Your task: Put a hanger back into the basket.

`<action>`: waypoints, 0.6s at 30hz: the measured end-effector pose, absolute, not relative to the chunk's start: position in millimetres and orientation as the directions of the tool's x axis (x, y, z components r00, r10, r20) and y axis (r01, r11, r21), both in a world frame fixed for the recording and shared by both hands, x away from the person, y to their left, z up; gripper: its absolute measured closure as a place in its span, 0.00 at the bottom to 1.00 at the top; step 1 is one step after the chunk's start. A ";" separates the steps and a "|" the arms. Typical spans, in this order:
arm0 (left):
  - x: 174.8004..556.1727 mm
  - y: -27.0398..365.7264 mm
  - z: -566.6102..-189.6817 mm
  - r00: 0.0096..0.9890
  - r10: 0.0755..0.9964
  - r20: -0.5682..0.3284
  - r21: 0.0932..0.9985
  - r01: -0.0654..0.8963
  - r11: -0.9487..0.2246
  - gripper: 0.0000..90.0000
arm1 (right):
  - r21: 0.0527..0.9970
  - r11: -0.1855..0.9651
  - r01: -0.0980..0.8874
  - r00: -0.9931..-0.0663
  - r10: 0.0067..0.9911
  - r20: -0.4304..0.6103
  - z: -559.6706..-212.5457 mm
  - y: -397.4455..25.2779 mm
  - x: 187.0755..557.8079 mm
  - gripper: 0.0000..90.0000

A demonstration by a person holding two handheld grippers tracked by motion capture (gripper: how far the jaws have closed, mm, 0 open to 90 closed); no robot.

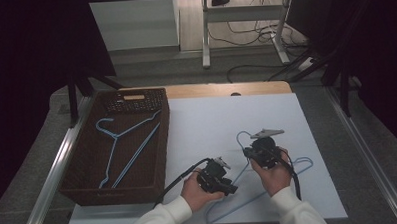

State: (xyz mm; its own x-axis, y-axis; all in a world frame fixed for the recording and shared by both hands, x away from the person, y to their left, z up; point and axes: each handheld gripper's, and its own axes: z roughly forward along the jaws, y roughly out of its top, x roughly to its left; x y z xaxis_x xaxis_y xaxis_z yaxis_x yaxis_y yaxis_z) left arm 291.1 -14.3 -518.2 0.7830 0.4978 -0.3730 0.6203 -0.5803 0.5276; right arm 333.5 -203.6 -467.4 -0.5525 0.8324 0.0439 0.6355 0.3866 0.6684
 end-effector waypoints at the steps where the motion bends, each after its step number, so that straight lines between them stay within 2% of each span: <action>1: 291.6 -14.6 -518.5 0.775 0.490 -0.399 0.527 0.631 -0.569 0.87 | 0.672 0.381 0.635 -0.550 0.834 0.047 -466.7 -204.1 333.2 0.95; 2: 291.7 -14.5 -517.6 0.773 0.489 -0.404 0.527 0.634 -0.566 0.92 | 0.675 0.376 0.635 -0.550 0.834 0.052 -465.9 -205.0 332.9 0.95; 5: 291.9 -11.8 -514.5 0.769 0.503 -0.395 0.531 0.638 -0.558 0.94 | 0.687 0.361 0.630 -0.551 0.832 0.067 -463.7 -209.0 332.7 0.94; 8: 292.5 -1.2 -503.4 0.757 0.507 -0.412 0.563 0.649 -0.511 0.96 | 0.707 0.323 0.629 -0.552 0.826 0.113 -460.0 -219.0 332.1 0.74; 11: 292.4 11.6 -489.0 0.746 0.499 -0.442 0.586 0.661 -0.469 0.97 | 0.751 0.261 0.607 -0.556 0.814 0.167 -453.3 -235.8 326.2 0.59; 18: 283.6 39.1 -454.6 0.756 0.488 -0.436 0.645 0.641 -0.416 0.97 | 0.819 0.208 0.534 -0.608 0.767 0.202 -437.1 -270.9 303.1 0.42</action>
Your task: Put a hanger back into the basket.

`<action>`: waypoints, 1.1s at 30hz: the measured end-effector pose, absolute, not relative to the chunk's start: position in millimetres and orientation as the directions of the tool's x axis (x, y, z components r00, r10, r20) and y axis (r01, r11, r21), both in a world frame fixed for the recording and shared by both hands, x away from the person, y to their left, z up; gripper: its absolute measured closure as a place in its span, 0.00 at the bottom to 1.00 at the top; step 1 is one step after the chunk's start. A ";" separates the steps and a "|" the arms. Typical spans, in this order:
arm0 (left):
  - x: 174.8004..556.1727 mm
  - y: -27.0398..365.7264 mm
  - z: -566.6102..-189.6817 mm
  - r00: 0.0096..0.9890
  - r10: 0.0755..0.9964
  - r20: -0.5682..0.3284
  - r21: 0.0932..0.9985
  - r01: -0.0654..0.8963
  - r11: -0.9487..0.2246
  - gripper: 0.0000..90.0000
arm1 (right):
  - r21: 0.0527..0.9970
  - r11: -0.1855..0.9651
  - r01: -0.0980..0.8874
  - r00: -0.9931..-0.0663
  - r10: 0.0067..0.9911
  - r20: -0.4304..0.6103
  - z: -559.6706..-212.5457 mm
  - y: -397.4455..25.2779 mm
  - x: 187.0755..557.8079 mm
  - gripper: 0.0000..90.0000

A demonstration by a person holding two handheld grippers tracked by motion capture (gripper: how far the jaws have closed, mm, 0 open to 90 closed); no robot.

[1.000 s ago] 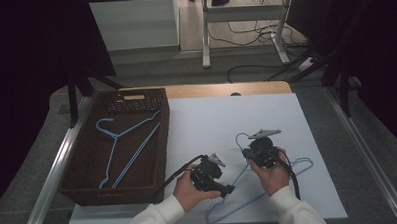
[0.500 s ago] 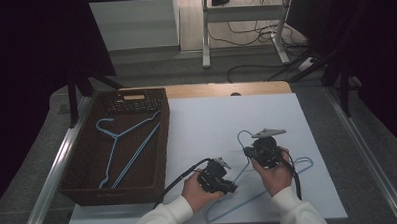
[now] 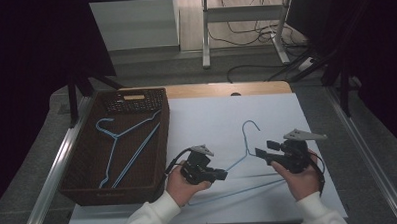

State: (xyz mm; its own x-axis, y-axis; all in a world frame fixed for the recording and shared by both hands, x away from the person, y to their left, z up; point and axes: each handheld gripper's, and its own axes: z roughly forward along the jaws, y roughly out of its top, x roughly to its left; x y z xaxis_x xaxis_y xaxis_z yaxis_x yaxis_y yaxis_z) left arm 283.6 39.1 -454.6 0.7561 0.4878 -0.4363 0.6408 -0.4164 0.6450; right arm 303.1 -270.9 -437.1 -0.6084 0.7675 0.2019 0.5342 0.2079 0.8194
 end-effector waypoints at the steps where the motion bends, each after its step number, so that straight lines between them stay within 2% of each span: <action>1: 282.0 43.5 -448.9 0.759 0.479 -0.441 0.649 0.638 -0.413 0.97 | 0.821 0.207 0.532 -0.614 0.761 0.207 -436.4 -273.7 300.2 0.40; 4: 277.8 52.6 -435.9 0.772 0.478 -0.420 0.670 0.619 -0.411 0.97 | 0.827 0.216 0.519 -0.647 0.732 0.215 -435.4 -283.5 289.7 0.33; 10: 271.9 85.3 -403.7 0.769 0.496 -0.402 0.727 0.598 -0.338 0.97 | 0.843 0.219 0.491 -0.675 0.708 0.209 -434.1 -296.1 279.2 0.27; 19: 254.1 156.9 -361.6 0.755 0.550 -0.358 0.809 0.545 -0.220 0.97 | 0.805 0.261 0.533 -0.665 0.717 0.208 -450.1 -299.3 286.3 0.26; 27: 243.9 224.3 -351.3 0.713 0.603 -0.357 0.843 0.524 -0.122 0.97 | 0.772 0.315 0.552 -0.670 0.718 0.186 -459.3 -293.1 290.1 0.26; 33: 235.9 283.2 -353.7 0.644 0.670 -0.369 0.856 0.517 -0.025 0.97 | 0.750 0.353 0.559 -0.678 0.716 0.169 -466.8 -289.1 292.6 0.26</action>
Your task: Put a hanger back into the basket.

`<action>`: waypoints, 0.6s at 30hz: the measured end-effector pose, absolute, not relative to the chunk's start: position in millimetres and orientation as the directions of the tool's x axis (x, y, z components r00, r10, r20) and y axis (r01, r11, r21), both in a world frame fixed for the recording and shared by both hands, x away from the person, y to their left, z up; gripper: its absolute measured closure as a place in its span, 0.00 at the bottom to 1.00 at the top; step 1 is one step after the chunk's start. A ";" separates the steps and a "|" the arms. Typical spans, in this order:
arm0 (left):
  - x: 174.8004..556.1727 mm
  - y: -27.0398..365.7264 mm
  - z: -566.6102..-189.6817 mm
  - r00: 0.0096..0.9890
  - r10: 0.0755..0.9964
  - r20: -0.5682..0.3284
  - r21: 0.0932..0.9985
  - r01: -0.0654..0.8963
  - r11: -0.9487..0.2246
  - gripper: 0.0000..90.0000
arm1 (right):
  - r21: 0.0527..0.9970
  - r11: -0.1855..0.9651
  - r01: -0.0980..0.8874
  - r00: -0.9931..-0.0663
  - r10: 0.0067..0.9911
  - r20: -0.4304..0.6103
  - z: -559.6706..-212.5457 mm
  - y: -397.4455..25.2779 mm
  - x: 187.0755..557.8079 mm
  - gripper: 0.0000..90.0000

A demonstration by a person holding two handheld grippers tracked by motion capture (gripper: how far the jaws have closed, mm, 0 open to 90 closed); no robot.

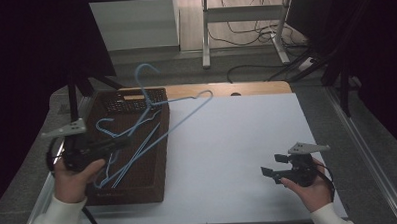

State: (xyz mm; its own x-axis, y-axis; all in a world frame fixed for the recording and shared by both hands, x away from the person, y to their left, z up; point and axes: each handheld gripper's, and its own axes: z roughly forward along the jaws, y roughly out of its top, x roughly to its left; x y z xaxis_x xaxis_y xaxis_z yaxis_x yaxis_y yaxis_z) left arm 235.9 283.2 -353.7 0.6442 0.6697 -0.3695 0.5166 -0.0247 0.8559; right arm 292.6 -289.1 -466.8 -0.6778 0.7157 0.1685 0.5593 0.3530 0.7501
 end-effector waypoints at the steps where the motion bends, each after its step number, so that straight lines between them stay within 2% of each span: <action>1: 235.6 292.3 -355.3 0.631 0.681 -0.372 0.857 0.515 -0.010 0.97 | 0.748 0.357 0.559 -0.680 0.714 0.167 -467.7 -288.4 292.9 0.26; 9: 242.6 344.4 -383.1 0.515 0.745 -0.423 0.832 0.546 0.095 0.97 | 0.733 0.382 0.563 -0.687 0.709 0.158 -472.7 -283.0 294.5 0.25; 18: 254.5 351.4 -404.4 0.445 0.793 -0.417 0.797 0.598 0.084 0.97 | 0.732 0.387 0.561 -0.687 0.710 0.151 -473.7 -282.9 294.8 0.25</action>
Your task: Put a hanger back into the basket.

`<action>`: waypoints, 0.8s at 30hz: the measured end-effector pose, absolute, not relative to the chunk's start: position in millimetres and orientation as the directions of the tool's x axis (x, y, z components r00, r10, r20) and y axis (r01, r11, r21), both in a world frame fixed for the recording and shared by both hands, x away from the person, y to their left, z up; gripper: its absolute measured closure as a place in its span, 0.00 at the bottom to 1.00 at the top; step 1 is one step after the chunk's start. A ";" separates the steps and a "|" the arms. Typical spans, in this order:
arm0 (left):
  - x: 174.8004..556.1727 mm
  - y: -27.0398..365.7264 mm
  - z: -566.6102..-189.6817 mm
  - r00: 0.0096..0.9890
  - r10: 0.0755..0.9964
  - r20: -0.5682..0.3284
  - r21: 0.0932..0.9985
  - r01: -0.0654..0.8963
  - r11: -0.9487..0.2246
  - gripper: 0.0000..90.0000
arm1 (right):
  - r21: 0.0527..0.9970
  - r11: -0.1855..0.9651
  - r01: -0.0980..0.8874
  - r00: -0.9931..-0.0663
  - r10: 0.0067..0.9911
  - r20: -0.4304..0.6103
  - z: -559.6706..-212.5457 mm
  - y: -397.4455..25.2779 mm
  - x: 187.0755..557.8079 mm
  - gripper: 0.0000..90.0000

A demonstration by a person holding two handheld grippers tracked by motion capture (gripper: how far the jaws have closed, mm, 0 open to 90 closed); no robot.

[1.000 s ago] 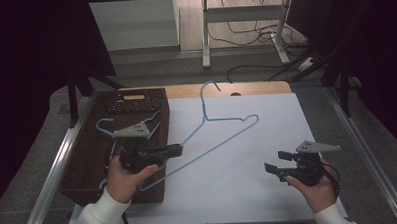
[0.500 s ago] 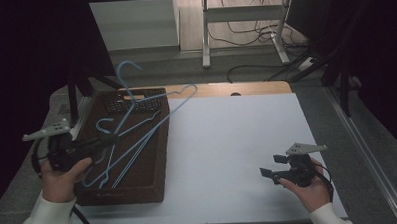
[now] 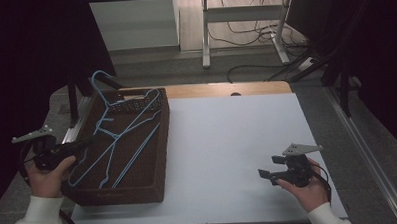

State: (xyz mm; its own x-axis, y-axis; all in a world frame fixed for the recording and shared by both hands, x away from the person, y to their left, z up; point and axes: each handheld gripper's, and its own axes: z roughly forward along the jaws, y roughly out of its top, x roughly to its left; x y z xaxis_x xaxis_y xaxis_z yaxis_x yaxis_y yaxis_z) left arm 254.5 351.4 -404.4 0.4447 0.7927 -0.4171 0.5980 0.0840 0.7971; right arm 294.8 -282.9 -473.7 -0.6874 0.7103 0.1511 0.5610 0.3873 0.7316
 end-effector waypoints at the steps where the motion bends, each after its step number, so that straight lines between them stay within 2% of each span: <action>1: 256.7 350.1 -406.1 0.440 0.796 -0.415 0.792 0.605 0.079 0.97 | 0.731 0.390 0.560 -0.688 0.710 0.149 -473.8 -282.8 294.9 0.25; 15: 279.2 333.6 -436.3 0.398 0.795 -0.457 0.733 0.675 0.083 0.97 | 0.731 0.400 0.553 -0.694 0.707 0.137 -473.9 -281.8 293.6 0.25; 21: 284.2 328.6 -441.1 0.378 0.814 -0.440 0.718 0.693 0.066 0.96 | 0.730 0.402 0.552 -0.695 0.706 0.136 -474.2 -281.2 293.5 0.25; 23: 287.1 328.1 -442.6 0.366 0.822 -0.435 0.707 0.705 0.060 0.95 | 0.730 0.403 0.551 -0.695 0.706 0.136 -474.1 -281.1 293.3 0.25; 24: 288.4 327.8 -443.5 0.351 0.840 -0.415 0.707 0.705 0.055 0.91 | 0.731 0.404 0.550 -0.696 0.705 0.135 -474.1 -281.2 293.3 0.25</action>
